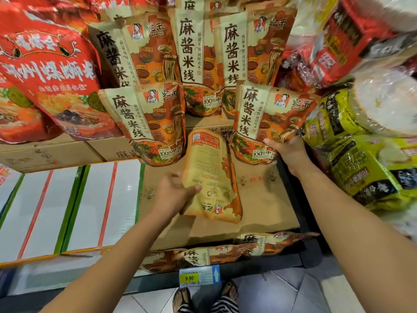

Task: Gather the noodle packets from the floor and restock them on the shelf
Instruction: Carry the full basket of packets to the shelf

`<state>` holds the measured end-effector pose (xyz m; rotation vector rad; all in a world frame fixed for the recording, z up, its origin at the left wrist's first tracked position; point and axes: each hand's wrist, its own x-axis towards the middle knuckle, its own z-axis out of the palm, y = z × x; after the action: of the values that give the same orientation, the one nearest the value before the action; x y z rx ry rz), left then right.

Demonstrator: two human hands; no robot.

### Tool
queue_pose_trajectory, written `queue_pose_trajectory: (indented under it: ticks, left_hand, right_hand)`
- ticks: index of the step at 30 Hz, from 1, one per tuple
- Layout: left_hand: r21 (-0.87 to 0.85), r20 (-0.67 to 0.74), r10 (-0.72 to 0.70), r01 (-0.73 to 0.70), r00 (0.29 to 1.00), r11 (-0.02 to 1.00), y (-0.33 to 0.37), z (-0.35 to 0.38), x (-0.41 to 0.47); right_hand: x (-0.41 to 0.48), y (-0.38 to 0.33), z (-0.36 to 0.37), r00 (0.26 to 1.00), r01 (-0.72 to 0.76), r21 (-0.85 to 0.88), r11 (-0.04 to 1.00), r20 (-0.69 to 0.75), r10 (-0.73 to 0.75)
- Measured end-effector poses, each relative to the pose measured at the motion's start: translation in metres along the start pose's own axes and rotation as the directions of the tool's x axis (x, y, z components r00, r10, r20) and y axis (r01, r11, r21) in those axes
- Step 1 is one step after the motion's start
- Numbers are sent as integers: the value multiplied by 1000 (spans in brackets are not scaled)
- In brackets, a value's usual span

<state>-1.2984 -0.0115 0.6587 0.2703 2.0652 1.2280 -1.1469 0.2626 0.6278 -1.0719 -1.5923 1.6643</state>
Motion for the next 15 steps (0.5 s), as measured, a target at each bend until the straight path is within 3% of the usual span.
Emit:
queue_pose_trajectory:
  ticks: [5,8,12,13,15]
  left_hand:
    - [-88,3,330,-329,944,940,39,1,-11]
    - [-128,28,379,-373,925,919,62,-4,-6]
    - [-320,262,445,-358,856,877,79,-21,7]
    - [-264,287,470,-403,835,876,80,-25,9]
    - [66,251,537,-567,806,821,85,-31,13]
  right_hand:
    - [-1,-3,1,1000,0,6,1000,-3,0]
    - [0,-2,1,1000,-18,4,1000,-10,18]
    - [3,-5,2,999,-33,-18,999,-30,32]
    - [4,-5,3,999,-39,-12,999,-37,38]
    - [4,-4,3,998,-47,13,999,-27,48]
